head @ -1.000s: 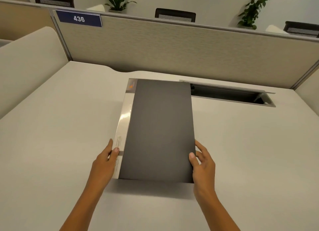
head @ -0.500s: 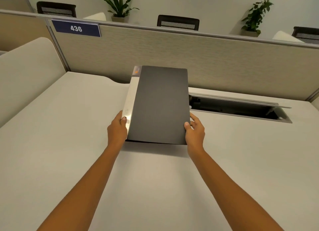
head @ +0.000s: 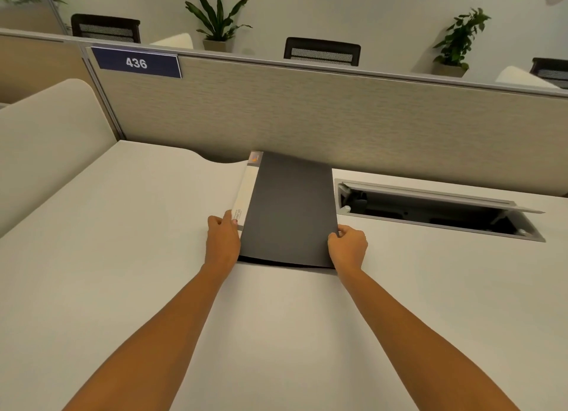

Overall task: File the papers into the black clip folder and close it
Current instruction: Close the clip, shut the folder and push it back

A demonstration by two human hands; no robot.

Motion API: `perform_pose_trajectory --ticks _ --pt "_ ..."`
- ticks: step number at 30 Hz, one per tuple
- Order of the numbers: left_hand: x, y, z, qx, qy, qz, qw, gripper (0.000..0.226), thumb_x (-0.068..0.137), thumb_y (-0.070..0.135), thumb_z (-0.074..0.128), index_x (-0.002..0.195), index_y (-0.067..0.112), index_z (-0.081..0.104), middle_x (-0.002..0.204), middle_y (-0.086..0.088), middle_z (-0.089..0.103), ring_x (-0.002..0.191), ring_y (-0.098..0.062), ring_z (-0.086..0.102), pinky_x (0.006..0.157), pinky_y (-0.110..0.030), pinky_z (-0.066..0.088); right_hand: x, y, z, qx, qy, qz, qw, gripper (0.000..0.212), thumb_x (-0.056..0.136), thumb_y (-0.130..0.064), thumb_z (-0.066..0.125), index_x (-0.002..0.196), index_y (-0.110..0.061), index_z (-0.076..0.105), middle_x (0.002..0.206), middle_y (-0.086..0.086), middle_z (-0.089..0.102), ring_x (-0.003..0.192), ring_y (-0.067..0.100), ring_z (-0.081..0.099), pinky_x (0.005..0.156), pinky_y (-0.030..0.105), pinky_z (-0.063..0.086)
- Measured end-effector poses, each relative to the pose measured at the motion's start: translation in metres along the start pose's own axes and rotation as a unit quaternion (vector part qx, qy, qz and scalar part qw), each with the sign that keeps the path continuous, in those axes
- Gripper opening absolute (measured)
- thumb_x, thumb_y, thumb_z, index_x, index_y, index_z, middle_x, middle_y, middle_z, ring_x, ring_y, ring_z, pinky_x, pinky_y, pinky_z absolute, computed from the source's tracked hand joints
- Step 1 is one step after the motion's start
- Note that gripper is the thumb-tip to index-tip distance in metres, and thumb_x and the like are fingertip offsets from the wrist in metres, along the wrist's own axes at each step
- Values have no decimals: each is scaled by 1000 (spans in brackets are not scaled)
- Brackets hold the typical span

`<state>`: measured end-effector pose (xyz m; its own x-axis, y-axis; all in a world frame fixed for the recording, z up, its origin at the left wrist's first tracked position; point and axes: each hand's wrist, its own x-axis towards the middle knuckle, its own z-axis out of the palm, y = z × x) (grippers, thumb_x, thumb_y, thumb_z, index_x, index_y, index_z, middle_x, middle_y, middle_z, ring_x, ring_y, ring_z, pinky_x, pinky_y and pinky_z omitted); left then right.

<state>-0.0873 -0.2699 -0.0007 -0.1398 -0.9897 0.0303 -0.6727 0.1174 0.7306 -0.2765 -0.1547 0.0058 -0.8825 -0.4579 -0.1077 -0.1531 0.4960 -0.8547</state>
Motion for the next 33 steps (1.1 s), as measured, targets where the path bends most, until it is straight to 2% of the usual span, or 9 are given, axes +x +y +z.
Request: perform_pose_trajectory --ticks 2,4,6,9,13,18,24,28,33 --pt "2 -2 0 17 -4 8 1000 26 99 30 38 120 15 44 120 -11 53 86 -17 56 61 -25 45 3 2 4 -26 2 -8 1000 33 92 -12 55 123 -3 59 121 15 59 102 31 61 91 36 52" --pt "8 -7 -2 103 -20 41 994 40 99 28 36 138 18 40 136 -14 44 111 -31 48 81 -34 47 4 3 8 -61 -3 -20 998 35 92 -13 54 124 -1 58 118 15 57 104 31 59 93 39 53" --pt "15 -10 -7 160 -31 47 986 48 100 34 32 146 24 28 149 -11 32 125 -35 36 97 -42 40 3 6 8 -78 4 -30 997 38 92 -14 55 128 -2 55 120 15 55 110 30 55 97 38 50" --pt "13 -14 -12 122 -71 85 986 53 99 36 33 149 26 17 157 -6 17 135 -35 28 108 -49 29 -8 14 1 -43 19 -71 996 44 92 -15 56 135 -6 49 127 13 48 118 27 47 98 32 43" --pt "-18 -35 -19 -7 -61 150 987 53 97 26 44 147 22 26 157 -2 18 135 -28 34 110 -48 30 -37 39 -13 -30 -3 -215 976 40 94 -14 52 134 -14 52 134 8 46 118 18 46 95 21 37" --pt "-45 -53 -14 -27 -54 193 979 59 94 24 53 147 20 27 157 5 19 135 -20 38 109 -41 36 -59 63 -23 -83 -70 -269 957 39 96 -22 49 135 -25 51 147 -2 37 135 12 33 109 22 27" --pt "-43 -47 -2 86 -3 203 975 58 91 37 53 144 26 33 155 3 25 119 -26 51 105 -46 39 -57 60 -20 -136 -62 -257 955 38 99 -17 44 136 -21 50 149 1 37 137 16 33 114 28 29" --pt "-44 -44 0 108 -4 203 973 58 93 37 50 146 24 30 157 0 20 132 -27 42 110 -47 33 -59 54 -21 -75 -95 -174 977 42 100 -26 40 142 -22 40 151 -6 34 137 7 31 106 13 21" --pt "-57 -40 -5 94 18 175 980 69 93 34 49 149 11 16 159 -4 11 138 -30 30 111 -44 32 -75 51 -30 -92 -94 -178 975 50 101 -19 36 149 -22 22 157 -7 21 144 10 22 114 23 18"
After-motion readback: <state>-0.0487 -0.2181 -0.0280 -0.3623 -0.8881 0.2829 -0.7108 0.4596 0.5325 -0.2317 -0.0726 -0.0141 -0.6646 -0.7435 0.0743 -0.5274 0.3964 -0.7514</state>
